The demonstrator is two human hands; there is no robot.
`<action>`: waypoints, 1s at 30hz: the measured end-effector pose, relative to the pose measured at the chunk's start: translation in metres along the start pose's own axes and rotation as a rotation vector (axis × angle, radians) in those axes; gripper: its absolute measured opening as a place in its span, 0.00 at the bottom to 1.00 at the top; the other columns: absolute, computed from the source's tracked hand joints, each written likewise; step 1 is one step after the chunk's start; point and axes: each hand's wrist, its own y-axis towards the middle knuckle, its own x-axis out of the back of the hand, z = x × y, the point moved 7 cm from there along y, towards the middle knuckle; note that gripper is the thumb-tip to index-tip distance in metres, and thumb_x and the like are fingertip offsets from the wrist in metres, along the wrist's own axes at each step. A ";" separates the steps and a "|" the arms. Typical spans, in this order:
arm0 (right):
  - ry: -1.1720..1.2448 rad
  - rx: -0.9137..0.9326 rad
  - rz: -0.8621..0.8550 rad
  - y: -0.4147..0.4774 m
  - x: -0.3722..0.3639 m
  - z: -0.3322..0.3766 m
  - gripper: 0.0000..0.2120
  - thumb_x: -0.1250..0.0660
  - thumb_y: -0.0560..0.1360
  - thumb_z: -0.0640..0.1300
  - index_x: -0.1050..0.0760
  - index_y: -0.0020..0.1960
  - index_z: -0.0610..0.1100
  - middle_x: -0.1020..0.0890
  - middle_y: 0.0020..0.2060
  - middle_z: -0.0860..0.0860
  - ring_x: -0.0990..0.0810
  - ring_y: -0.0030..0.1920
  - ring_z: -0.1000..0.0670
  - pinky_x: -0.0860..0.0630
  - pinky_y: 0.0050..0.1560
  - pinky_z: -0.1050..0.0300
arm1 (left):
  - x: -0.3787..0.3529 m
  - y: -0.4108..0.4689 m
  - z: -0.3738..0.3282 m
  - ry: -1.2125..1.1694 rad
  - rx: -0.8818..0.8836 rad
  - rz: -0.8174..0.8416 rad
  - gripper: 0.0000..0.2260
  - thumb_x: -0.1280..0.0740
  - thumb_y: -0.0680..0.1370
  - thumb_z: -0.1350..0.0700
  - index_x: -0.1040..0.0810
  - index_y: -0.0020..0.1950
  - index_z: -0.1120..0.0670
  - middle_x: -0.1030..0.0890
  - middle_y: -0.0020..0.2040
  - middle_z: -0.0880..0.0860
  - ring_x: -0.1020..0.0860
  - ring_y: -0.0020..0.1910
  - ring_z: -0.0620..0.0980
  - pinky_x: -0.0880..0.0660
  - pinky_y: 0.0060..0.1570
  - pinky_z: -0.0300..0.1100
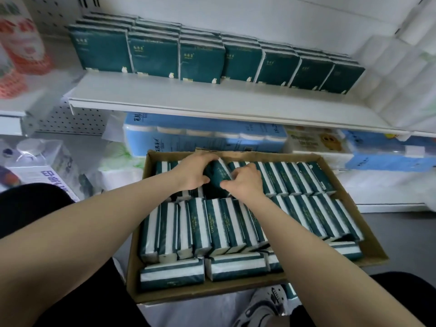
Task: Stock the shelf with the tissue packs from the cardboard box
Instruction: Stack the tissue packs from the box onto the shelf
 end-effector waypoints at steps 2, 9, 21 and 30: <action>0.197 0.009 -0.001 0.001 0.008 0.002 0.12 0.28 0.68 0.52 0.20 0.48 0.47 0.23 0.56 0.46 0.22 0.54 0.45 0.23 0.47 0.56 | 0.009 -0.002 0.004 -0.029 0.019 -0.044 0.34 0.27 0.73 0.61 0.37 0.76 0.52 0.30 0.70 0.56 0.31 0.68 0.55 0.35 0.66 0.44; 0.670 0.100 -0.011 0.001 0.049 0.013 0.11 0.31 0.75 0.40 0.23 0.56 0.47 0.20 0.47 0.55 0.21 0.47 0.52 0.27 0.42 0.63 | 0.045 -0.013 0.009 -0.344 0.127 -0.136 0.27 0.26 0.73 0.57 0.30 0.70 0.49 0.24 0.62 0.52 0.22 0.56 0.51 0.28 0.59 0.42; 0.922 0.242 -0.147 0.016 0.104 0.019 0.15 0.28 0.76 0.49 0.23 0.60 0.46 0.17 0.53 0.47 0.18 0.54 0.50 0.22 0.47 0.59 | 0.114 -0.003 -0.011 -0.685 0.088 -0.339 0.20 0.26 0.73 0.59 0.27 0.62 0.51 0.22 0.56 0.55 0.18 0.50 0.51 0.20 0.52 0.44; 0.863 0.318 -0.294 0.065 0.168 0.034 0.19 0.31 0.77 0.53 0.27 0.66 0.50 0.20 0.57 0.51 0.21 0.57 0.51 0.21 0.57 0.52 | 0.155 0.048 -0.031 -0.645 0.093 -0.517 0.21 0.25 0.73 0.57 0.29 0.61 0.55 0.24 0.50 0.48 0.22 0.46 0.44 0.27 0.46 0.35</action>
